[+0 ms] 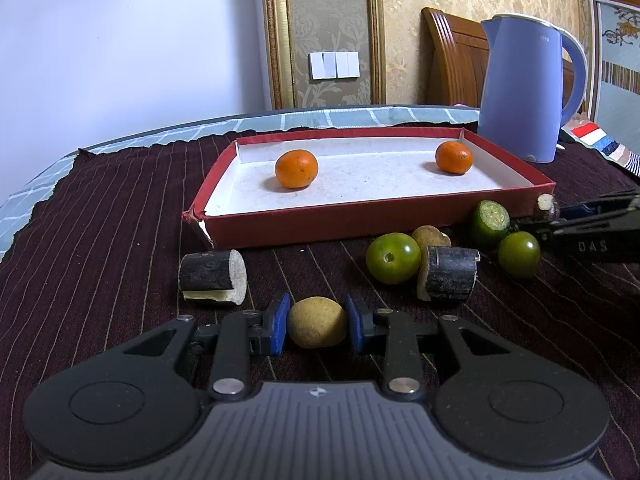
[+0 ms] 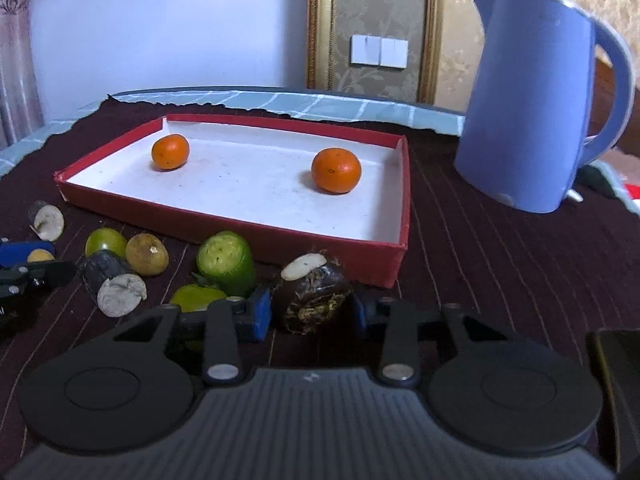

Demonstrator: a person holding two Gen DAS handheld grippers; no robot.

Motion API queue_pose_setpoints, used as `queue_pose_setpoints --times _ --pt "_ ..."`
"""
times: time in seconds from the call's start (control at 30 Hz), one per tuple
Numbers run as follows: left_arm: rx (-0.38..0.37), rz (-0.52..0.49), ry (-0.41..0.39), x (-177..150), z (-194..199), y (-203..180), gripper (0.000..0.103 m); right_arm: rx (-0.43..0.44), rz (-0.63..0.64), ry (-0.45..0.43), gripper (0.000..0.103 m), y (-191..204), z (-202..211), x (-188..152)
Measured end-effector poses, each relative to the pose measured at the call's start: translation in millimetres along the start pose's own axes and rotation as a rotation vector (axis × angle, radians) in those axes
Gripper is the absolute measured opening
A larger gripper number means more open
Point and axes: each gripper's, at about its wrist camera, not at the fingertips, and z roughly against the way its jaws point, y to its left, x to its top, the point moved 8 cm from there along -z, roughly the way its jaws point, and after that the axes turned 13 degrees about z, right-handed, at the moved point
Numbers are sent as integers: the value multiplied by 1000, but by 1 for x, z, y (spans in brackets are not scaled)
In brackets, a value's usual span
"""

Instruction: Organize fruits

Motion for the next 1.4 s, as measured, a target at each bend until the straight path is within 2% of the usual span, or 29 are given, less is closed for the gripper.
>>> queue_pose_setpoints --times 0.2,0.4,0.73,1.17,1.4 --pt "-5 17 -33 5 10 3 30 -42 -35 -71 37 4 29 2" --pt "9 28 -52 14 17 2 30 -25 -49 -119 37 12 43 9" --pt "28 23 -50 25 15 -12 30 -12 -73 -132 37 16 44 12" --pt "123 46 -94 55 0 -26 30 -37 -119 -166 37 17 41 31" --pt "133 39 -98 58 -4 -30 30 -42 -133 -166 37 13 40 31"
